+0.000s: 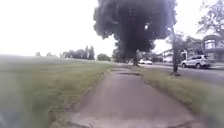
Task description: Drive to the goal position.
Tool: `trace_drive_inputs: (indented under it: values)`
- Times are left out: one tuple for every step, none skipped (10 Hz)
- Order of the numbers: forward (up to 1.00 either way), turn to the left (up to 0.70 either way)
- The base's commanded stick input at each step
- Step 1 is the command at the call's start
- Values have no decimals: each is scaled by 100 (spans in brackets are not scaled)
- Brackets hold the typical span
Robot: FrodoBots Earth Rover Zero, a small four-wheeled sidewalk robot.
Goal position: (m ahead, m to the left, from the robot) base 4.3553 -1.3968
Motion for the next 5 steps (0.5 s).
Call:
trace_drive_inputs:
  values:
    - [70, 0]
    - [70, -18]
    - [70, -33]
    - [70, -22]
    - [70, -11]
